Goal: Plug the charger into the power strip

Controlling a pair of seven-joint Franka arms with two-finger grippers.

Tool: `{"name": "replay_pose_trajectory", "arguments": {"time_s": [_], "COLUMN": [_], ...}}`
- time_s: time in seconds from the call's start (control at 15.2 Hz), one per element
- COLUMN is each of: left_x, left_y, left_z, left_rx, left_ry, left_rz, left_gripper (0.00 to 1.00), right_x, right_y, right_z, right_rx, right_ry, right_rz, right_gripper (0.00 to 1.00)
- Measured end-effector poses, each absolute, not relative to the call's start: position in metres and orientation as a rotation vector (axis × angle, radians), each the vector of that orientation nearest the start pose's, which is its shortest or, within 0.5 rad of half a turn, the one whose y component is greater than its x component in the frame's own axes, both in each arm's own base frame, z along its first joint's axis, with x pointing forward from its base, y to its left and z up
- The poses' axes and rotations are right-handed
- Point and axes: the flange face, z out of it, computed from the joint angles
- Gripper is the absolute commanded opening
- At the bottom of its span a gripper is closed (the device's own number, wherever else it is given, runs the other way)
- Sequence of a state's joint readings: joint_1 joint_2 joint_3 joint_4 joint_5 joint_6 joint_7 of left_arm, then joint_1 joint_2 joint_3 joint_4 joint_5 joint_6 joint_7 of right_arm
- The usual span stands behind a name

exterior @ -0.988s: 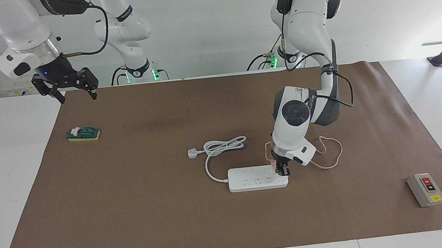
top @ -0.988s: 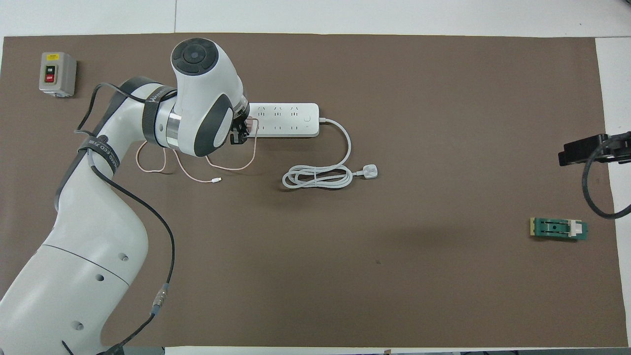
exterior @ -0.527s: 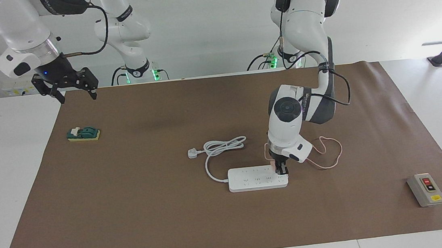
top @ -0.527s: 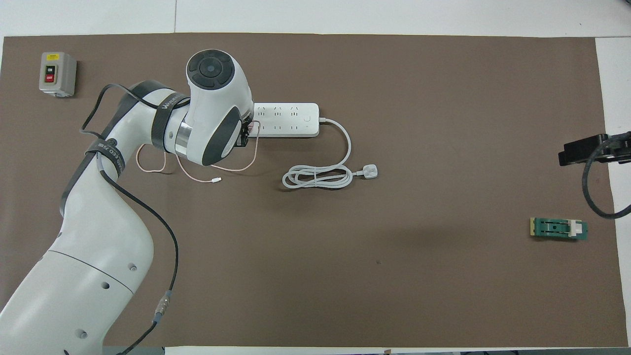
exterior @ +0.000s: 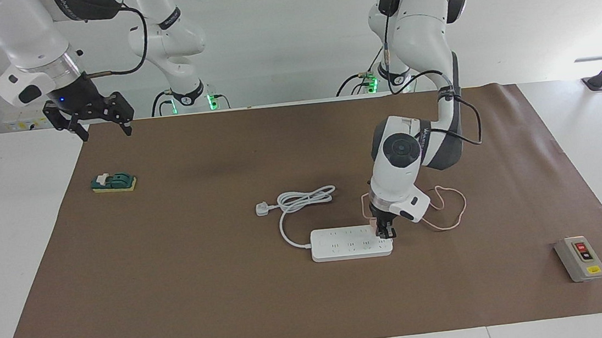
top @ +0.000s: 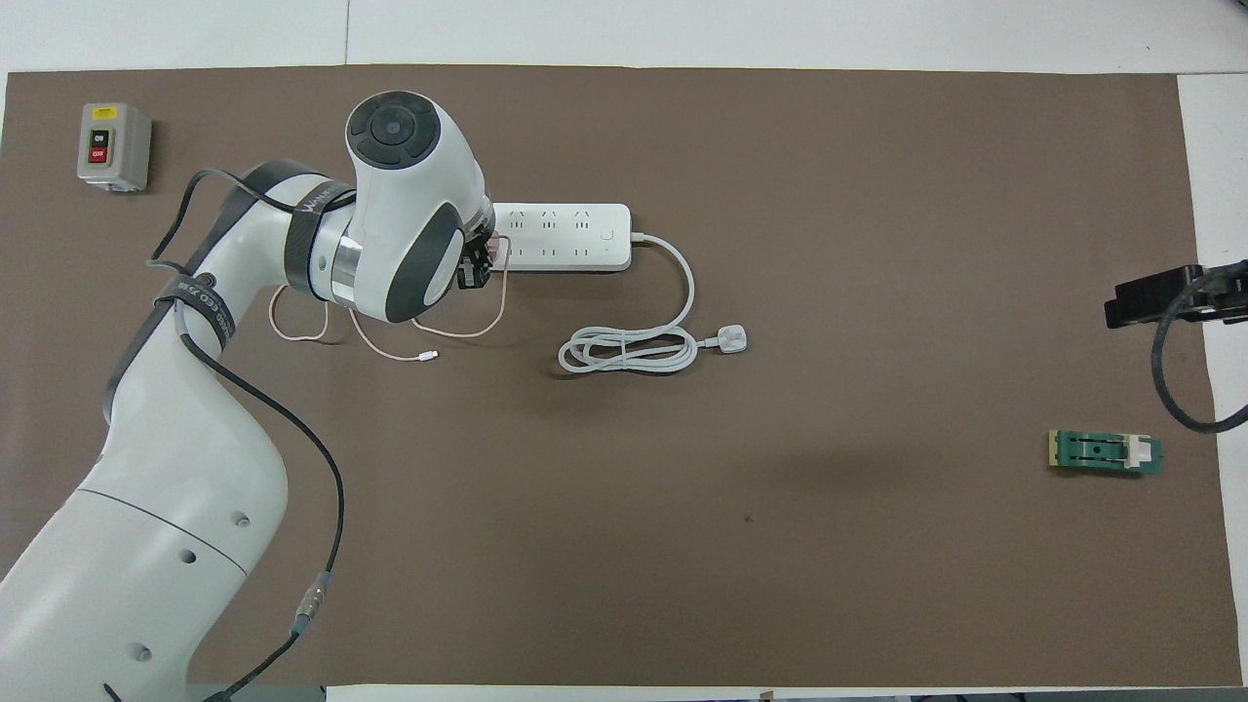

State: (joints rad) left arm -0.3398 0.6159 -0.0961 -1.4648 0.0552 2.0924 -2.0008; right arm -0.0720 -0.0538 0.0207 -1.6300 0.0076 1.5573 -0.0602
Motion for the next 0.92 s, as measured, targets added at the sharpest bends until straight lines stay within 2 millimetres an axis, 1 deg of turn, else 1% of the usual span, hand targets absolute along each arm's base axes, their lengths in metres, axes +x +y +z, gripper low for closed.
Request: {"name": "replay_pose_trajectory", "arguments": {"time_s": [0.33,0.92], "left_x": [0.6587,0.6593], "left_y": [-0.2771,-0.2756], "left_z": [0.3236,0.3236], "left_rx": [-2.27,-2.28], "left_ry": [-2.23,-2.224], "left_rz": [0.099,0.113], "left_gripper": [0.0,0.0], "right_x": [0.5352,0.5351], "right_y": [-0.0264,-0.0264], "right_z": [0.6247,0.6248], "right_rx": [-3.134,-3.134], "right_ry": [-0.014,-0.014], "right_rz": [0.029,0.029], "right_gripper": [1.0,1.0]}}
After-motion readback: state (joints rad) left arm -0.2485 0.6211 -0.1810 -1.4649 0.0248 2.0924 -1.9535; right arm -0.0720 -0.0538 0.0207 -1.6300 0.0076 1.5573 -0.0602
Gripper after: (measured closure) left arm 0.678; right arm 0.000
